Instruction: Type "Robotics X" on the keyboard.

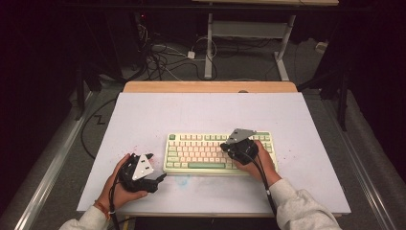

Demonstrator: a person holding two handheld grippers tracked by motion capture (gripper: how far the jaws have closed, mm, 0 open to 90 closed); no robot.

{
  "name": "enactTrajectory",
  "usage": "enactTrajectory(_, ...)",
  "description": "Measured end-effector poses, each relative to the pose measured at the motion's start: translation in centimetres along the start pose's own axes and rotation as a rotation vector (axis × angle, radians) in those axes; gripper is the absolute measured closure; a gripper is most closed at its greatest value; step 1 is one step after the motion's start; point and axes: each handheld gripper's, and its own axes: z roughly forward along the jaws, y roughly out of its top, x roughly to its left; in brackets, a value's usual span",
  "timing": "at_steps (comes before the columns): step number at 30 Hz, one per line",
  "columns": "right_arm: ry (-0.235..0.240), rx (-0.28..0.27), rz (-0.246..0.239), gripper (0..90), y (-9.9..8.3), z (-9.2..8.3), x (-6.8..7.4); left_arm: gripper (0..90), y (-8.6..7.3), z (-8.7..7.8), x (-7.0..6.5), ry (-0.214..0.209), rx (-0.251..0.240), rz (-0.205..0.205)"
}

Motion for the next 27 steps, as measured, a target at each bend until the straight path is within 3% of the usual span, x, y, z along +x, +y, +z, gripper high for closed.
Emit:
enactTrajectory(10,-0.004,-0.029,0.013,89.1,0.0,-0.7,-0.1,19.5,0.0,0.0,0.0,-0.001,0.007,-0.002)
enactTrajectory(27,-0.012,-0.113,0.006,76.4,-0.5,-2.9,-0.2,23.7,-0.1,-0.1,0.1,-0.002,0.003,-0.023)
